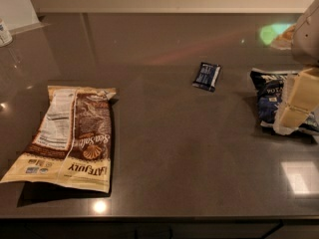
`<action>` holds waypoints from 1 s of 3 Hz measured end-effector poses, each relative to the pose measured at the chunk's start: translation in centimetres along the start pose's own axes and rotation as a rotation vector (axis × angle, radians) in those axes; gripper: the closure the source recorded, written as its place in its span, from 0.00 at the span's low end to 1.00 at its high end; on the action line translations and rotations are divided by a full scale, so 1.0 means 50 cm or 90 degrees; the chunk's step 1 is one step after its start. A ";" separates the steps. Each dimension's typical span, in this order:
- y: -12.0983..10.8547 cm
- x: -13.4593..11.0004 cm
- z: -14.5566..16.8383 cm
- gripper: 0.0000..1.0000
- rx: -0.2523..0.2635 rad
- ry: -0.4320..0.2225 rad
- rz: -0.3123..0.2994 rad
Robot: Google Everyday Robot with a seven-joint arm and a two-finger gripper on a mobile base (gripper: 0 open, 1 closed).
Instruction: Move rxbar blueberry near brown chip bag
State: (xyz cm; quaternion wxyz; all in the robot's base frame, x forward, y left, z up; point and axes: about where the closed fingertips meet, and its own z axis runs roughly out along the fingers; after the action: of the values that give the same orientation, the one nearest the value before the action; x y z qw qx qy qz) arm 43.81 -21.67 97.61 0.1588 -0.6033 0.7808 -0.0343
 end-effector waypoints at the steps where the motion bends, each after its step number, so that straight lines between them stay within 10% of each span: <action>1: 0.000 0.000 0.000 0.00 0.000 0.000 0.000; 3: -0.076 -0.044 0.048 0.00 0.009 0.000 0.104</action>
Offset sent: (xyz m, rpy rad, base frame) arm 0.0376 0.0179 -0.0141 0.0420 0.0527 -0.1367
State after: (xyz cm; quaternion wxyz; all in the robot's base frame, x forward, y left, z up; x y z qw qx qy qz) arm 48.54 -20.26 96.70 0.1656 -0.5363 0.8272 -0.0266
